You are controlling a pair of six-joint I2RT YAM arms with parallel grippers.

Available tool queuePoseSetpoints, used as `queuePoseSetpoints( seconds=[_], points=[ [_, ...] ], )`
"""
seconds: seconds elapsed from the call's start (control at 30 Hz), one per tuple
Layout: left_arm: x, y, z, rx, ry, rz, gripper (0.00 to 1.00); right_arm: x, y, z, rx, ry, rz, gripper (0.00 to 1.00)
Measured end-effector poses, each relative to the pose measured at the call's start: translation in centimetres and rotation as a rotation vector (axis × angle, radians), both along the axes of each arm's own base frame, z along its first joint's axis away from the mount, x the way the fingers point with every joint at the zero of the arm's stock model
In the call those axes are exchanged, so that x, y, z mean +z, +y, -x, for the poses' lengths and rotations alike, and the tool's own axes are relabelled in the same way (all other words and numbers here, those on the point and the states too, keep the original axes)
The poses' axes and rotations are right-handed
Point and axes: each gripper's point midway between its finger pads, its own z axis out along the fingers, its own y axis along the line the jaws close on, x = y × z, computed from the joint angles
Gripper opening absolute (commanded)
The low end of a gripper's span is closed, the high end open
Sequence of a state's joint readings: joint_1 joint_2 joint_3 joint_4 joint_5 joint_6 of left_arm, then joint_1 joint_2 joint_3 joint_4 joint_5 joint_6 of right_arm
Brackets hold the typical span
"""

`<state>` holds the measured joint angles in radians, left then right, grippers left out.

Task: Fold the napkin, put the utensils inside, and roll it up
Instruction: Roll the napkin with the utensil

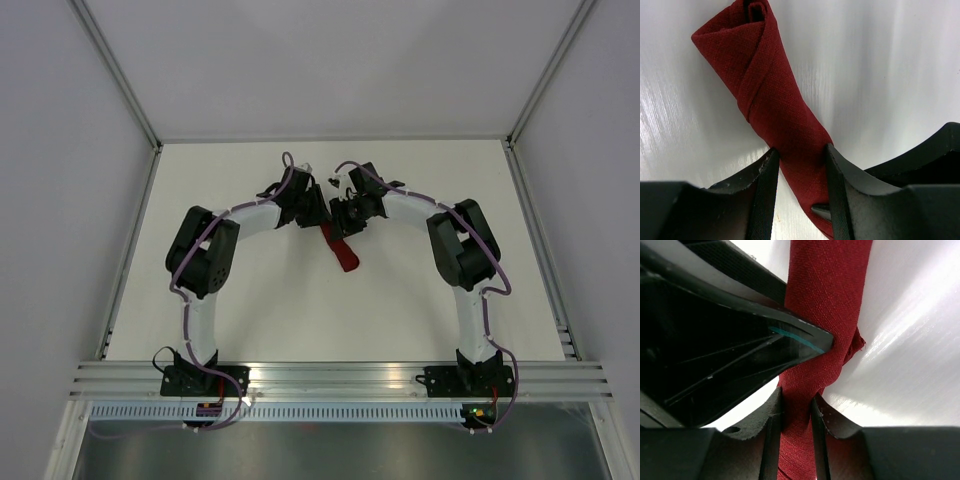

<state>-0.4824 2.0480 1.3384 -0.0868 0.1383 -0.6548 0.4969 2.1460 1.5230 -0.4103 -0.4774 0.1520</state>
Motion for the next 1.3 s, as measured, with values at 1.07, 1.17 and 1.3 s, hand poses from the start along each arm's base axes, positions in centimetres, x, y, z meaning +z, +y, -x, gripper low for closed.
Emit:
queuePoseSetpoints(
  seconds=[1.07, 1.17, 1.3],
  points=[
    [-0.6, -0.4, -1.4, -0.146, 0.03, -0.087, 0.61, 0.1, 0.2, 0.3, 0.0, 0.084, -0.061, 0.51],
    [-0.5, -0.3, -1.6, -0.15, 0.024, -0.089, 0.61, 0.0, 0.2, 0.6, 0.004, 0.098, -0.058, 0.52],
    [-0.5, -0.3, -1.6, -0.156, 0.021, -0.089, 0.63, 0.2, 0.3, 0.7, 0.01, 0.11, -0.061, 0.55]
  ],
)
